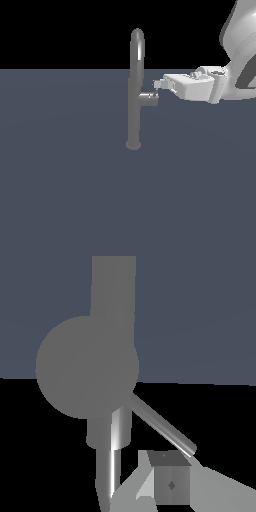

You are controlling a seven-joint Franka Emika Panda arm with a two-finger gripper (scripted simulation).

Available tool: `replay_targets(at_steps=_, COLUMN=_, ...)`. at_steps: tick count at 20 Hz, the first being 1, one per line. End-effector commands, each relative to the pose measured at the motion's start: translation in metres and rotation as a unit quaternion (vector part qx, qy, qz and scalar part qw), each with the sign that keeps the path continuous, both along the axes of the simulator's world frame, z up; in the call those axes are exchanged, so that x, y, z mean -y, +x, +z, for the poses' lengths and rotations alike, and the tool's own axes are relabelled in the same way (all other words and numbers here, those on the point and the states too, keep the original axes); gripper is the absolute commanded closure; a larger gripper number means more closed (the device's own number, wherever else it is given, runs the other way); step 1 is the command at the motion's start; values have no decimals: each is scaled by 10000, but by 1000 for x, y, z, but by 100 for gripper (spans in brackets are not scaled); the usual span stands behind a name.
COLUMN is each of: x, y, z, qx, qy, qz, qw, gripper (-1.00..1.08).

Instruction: Turn on the faucet by rotating a designated handle.

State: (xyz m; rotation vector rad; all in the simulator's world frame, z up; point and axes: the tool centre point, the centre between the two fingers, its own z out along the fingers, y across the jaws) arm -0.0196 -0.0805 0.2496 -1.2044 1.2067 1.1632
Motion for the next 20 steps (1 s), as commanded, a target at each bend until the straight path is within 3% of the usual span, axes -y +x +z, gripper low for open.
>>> replay_targets(at_steps=1, x=0, y=-8, z=-14, qx=-63, qy=15, qz=5, qw=10000, gripper=108)
replay_targets(at_steps=5, x=-1, y=-22, z=-34, qx=-111, qy=29, qz=12, qw=9999, gripper=108)
replay_targets(at_steps=6, x=-1, y=-22, z=-34, qx=-111, qy=29, qz=12, qw=9999, gripper=108)
replay_targets(at_steps=7, x=0, y=-13, z=-16, qx=53, qy=1, qz=15, qw=10000, gripper=108)
replay_targets(at_steps=14, x=-1, y=-23, z=-65, qx=-103, qy=28, qz=14, qw=9999, gripper=108)
replay_targets(at_steps=15, x=-1, y=-23, z=-65, qx=-103, qy=28, qz=14, qw=9999, gripper=108)
replay_targets(at_steps=16, x=0, y=-15, z=-42, qx=81, qy=17, qz=37, qw=10000, gripper=108)
replay_targets(at_steps=20, x=0, y=-12, z=-63, qx=4, qy=22, qz=28, qw=10000, gripper=108)
